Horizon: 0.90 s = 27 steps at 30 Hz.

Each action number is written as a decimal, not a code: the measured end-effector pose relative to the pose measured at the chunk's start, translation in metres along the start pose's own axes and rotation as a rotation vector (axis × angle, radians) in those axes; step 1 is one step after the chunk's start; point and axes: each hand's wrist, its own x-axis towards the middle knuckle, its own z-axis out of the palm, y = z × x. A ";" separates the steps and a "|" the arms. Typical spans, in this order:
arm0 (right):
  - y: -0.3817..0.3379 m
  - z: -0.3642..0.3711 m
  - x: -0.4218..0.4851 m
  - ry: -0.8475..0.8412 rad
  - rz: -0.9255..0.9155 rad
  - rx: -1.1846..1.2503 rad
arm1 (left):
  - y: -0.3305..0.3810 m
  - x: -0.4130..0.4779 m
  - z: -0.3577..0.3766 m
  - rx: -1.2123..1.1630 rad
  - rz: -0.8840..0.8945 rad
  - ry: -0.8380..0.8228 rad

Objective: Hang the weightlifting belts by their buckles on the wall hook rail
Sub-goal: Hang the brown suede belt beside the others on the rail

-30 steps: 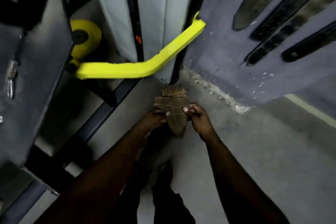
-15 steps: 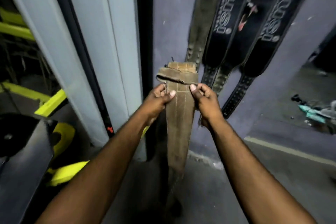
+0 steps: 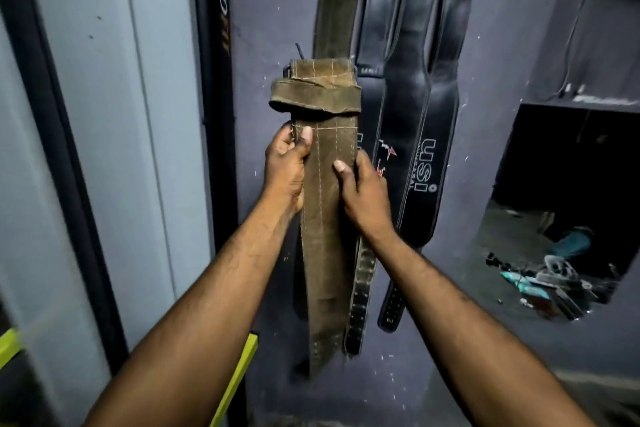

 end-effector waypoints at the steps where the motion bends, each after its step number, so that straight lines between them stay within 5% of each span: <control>1: -0.002 -0.001 0.006 0.052 -0.013 -0.021 | 0.001 0.007 0.008 -0.004 0.025 0.014; 4: -0.005 -0.015 0.027 0.070 -0.071 0.009 | 0.003 0.020 0.027 0.020 0.092 0.071; 8: 0.013 -0.038 0.042 -0.138 -0.030 0.032 | 0.008 0.036 0.040 0.046 0.160 0.128; 12: 0.018 -0.041 0.037 -0.032 -0.048 0.022 | 0.003 0.045 0.051 0.061 0.191 0.182; 17: 0.037 -0.042 0.025 -0.162 0.021 0.037 | 0.002 0.050 0.054 0.052 0.203 0.222; 21: 0.040 -0.038 0.012 -0.038 0.009 0.017 | -0.004 0.048 0.054 0.049 0.194 0.239; 25: 0.059 -0.038 -0.007 -0.215 0.088 0.137 | 0.000 0.052 0.051 -0.007 0.172 0.297; 27: 0.066 -0.036 -0.018 -0.154 0.066 0.084 | 0.003 0.057 0.051 -0.065 0.172 0.322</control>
